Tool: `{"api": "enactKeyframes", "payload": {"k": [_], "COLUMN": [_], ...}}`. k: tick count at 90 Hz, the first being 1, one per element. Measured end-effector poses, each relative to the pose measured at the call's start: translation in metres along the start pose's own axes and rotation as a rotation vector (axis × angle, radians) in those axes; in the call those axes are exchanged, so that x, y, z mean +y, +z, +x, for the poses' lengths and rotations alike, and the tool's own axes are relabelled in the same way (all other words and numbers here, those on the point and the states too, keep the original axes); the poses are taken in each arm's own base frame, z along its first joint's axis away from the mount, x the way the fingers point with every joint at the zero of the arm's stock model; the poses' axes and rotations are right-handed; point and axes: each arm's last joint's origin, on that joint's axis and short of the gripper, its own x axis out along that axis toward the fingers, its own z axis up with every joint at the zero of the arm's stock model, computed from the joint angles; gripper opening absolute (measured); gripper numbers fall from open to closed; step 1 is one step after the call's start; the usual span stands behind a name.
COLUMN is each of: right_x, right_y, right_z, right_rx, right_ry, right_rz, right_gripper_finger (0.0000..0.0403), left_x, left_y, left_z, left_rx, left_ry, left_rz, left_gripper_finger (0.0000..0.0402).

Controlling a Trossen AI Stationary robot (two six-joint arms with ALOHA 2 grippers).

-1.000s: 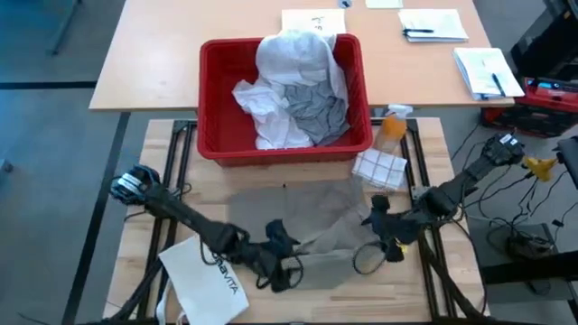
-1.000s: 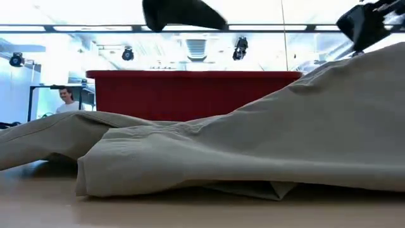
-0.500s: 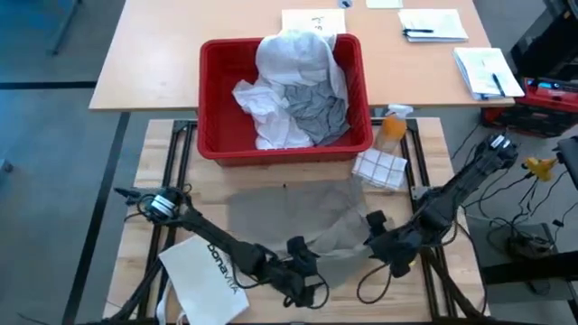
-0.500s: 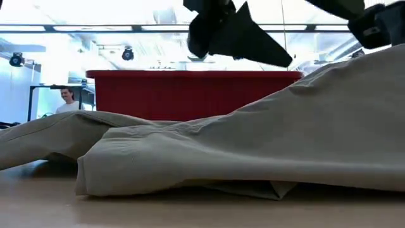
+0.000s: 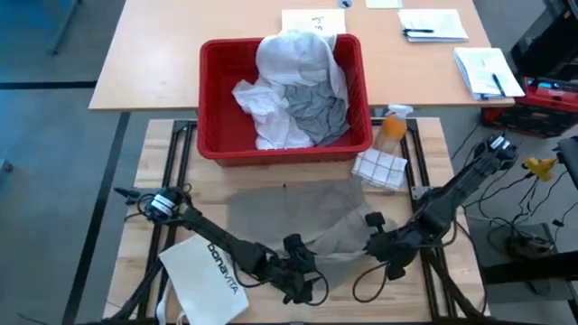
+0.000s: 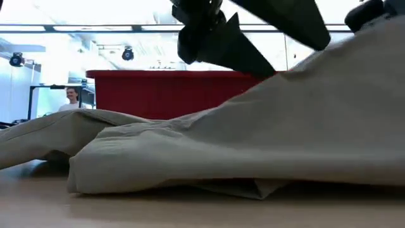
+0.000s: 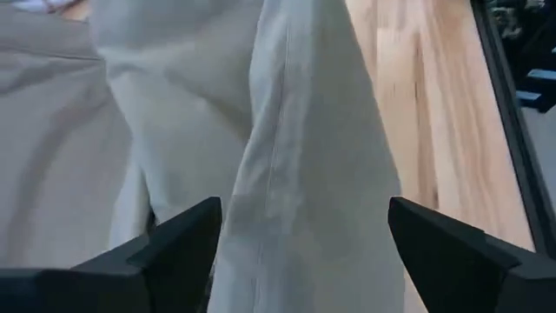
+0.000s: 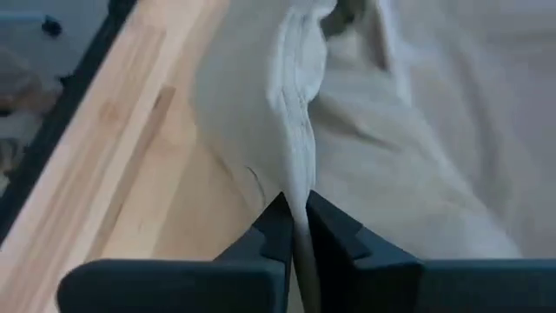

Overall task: Fold laundry
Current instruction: Fold the brown shorts

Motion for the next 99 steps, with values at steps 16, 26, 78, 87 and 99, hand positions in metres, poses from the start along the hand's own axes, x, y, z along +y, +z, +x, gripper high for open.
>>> {"api": "enactKeyframes", "payload": {"k": [16,26,78,87,99], "right_x": [0.001,0.002,0.000,-0.001,-0.005], "right_y": [0.008,0.011,0.024,0.027,0.028], "right_z": [-0.006,-0.008,-0.017,-0.018,-0.017], "right_rx": [-0.034,-0.055,-0.113,-0.118,-0.121], "right_ry": [0.011,0.024,-0.001,-0.006,-0.017], "right_rz": [-0.009,-0.002,-0.008,-0.016,0.000], "right_gripper_finger": [0.0002,0.0001,0.0000,0.0000,0.0000], "left_x": [0.003,0.007,0.016,0.022,0.030], "left_y": [0.003,0.002,0.004,0.011,0.023], "left_z": [-0.002,-0.004,-0.022,-0.037,-0.062], "left_rx": [-0.024,0.003,0.155,0.176,0.177], "left_ry": [0.046,0.072,0.049,0.066,0.071], "left_rz": [-0.051,-0.053,-0.313,-0.313,-0.329], "left_gripper_finger": [0.0313,0.0312,0.0142,0.0038,0.0015]}}
